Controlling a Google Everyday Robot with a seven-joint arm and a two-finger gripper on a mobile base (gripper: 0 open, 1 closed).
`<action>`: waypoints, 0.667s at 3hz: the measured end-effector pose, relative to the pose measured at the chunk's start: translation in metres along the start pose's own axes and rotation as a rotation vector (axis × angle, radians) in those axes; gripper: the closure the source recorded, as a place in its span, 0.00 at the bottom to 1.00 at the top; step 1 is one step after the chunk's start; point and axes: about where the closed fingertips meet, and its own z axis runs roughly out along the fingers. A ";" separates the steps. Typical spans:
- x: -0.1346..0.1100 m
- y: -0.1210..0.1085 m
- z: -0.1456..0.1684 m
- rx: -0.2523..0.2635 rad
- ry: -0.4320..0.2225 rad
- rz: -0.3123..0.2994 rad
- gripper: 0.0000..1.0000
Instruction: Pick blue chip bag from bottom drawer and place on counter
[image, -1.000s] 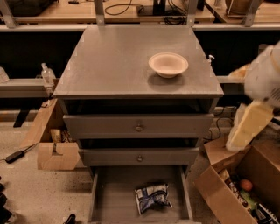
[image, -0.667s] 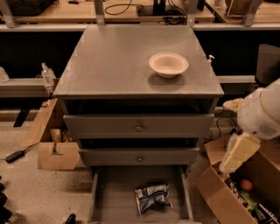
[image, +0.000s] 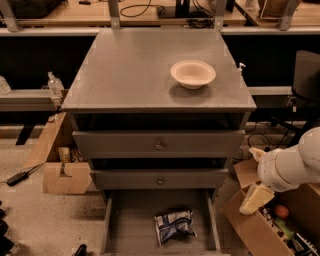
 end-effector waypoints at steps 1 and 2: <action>-0.006 -0.019 0.002 0.070 -0.024 0.000 0.00; -0.005 -0.017 0.006 0.068 -0.029 0.001 0.00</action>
Offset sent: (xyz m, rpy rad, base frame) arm 0.0190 -0.0012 0.0044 0.0034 -0.0706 -0.0205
